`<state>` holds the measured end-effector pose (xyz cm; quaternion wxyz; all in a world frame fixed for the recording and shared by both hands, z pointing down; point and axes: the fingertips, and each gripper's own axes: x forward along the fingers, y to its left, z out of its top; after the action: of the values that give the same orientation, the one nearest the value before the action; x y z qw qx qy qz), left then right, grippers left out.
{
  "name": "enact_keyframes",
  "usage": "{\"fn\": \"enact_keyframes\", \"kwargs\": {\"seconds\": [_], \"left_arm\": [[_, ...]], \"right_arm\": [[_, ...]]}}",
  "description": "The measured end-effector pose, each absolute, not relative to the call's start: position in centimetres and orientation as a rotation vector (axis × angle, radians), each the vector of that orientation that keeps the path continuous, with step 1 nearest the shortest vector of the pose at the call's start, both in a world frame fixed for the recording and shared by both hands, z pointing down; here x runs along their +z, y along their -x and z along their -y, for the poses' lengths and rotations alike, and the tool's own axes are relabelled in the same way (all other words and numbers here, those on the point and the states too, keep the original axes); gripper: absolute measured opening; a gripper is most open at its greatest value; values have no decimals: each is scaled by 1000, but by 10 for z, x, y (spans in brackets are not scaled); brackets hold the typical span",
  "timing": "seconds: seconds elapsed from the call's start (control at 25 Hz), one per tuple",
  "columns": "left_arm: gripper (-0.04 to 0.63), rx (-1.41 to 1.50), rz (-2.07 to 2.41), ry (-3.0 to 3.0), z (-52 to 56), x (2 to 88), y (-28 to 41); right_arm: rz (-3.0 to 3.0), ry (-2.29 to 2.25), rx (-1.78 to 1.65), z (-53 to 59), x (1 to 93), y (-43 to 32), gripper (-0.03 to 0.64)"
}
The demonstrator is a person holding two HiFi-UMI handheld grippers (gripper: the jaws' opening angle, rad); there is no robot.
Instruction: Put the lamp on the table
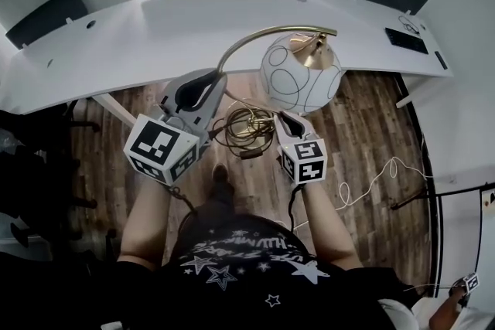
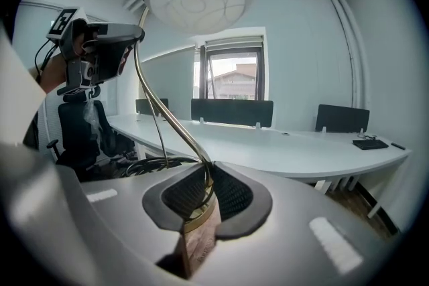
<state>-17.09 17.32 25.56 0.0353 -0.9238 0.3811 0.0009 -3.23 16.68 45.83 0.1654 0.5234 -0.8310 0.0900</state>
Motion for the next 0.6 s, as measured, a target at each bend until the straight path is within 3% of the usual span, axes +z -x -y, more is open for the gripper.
{"fn": "enact_keyframes", "kwargs": {"seconds": [0.6], "left_arm": [[29,29,-1049,2870,12,240,177]], "right_arm": [[2297,-1578,265,13,441,36,41]]}}
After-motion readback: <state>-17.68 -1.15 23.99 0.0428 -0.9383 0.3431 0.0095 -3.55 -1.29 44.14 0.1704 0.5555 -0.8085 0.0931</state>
